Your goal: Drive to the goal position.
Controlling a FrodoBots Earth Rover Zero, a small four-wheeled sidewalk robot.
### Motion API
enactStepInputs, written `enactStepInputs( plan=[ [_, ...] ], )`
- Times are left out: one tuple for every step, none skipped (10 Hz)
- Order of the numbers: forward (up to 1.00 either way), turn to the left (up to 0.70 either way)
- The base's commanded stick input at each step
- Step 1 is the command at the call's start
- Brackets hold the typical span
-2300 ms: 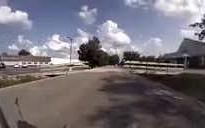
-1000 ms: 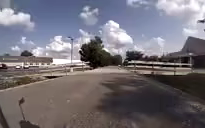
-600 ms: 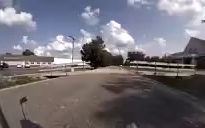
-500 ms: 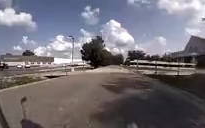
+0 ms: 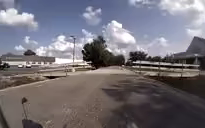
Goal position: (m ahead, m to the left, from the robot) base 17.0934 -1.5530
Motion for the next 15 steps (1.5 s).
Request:
enactStepInputs(
  plan=[
    [0.70, 0.00],
    [0.70, 0.00],
    [0.70, 0.00],
    [0.70, 0.00],
    [0.70, 0.00],
    [0.70, 0.00],
    [0.70, 0.00],
    [0.70, 0.00],
    [0.70, 0.00],
    [0.70, 0.00],
    [0.70, 0.00],
    [0.70, 0.00],
    [0.70, 0.00],
    [0.70, 0.00],
    [0.70, 0.00]
  ],
)
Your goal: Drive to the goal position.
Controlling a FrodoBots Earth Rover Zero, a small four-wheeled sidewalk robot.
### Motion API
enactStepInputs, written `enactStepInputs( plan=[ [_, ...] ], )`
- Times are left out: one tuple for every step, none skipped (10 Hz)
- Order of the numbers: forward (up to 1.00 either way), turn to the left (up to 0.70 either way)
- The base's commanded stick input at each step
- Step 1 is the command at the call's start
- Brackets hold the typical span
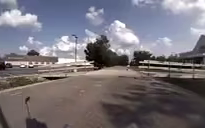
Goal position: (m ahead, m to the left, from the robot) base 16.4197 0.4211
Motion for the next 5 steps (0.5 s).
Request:
enactStepInputs(
  plan=[
    [0.70, 0.00],
    [0.70, 0.00],
    [0.70, 0.00],
    [0.70, 0.00],
    [0.70, -0.21]
  ],
)
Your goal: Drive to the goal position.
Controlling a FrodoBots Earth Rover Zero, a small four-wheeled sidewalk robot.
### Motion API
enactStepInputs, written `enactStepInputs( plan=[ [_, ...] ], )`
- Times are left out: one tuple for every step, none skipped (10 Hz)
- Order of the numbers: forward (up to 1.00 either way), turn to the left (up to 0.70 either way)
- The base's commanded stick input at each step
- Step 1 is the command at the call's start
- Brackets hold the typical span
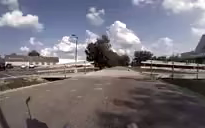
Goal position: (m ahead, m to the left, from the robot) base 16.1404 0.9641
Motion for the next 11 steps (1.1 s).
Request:
enactStepInputs(
  plan=[
    [0.70, -0.35],
    [0.70, -0.33],
    [0.70, -0.16],
    [0.70, 0.00],
    [0.70, 0.00],
    [0.70, 0.00],
    [0.70, 0.00],
    [0.70, 0.00],
    [0.70, 0.00],
    [0.70, 0.00],
    [0.70, 0.00]
  ],
)
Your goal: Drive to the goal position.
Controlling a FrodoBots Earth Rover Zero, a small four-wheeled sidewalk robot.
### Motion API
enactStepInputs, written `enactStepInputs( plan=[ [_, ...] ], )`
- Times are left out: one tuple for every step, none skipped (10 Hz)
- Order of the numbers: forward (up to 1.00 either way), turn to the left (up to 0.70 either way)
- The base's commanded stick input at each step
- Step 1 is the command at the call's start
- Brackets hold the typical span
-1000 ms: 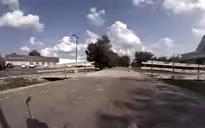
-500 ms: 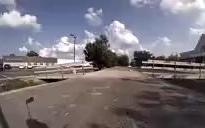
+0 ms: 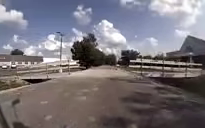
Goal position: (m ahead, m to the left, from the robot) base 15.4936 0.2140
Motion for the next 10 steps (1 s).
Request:
enactStepInputs(
  plan=[
    [0.70, 0.00],
    [0.70, 0.00],
    [0.70, 0.00],
    [0.70, 0.00],
    [0.70, 0.00],
    [0.70, 0.00],
    [0.70, 0.00],
    [0.70, 0.30],
    [0.70, 0.35],
    [0.70, 0.23]
  ],
)
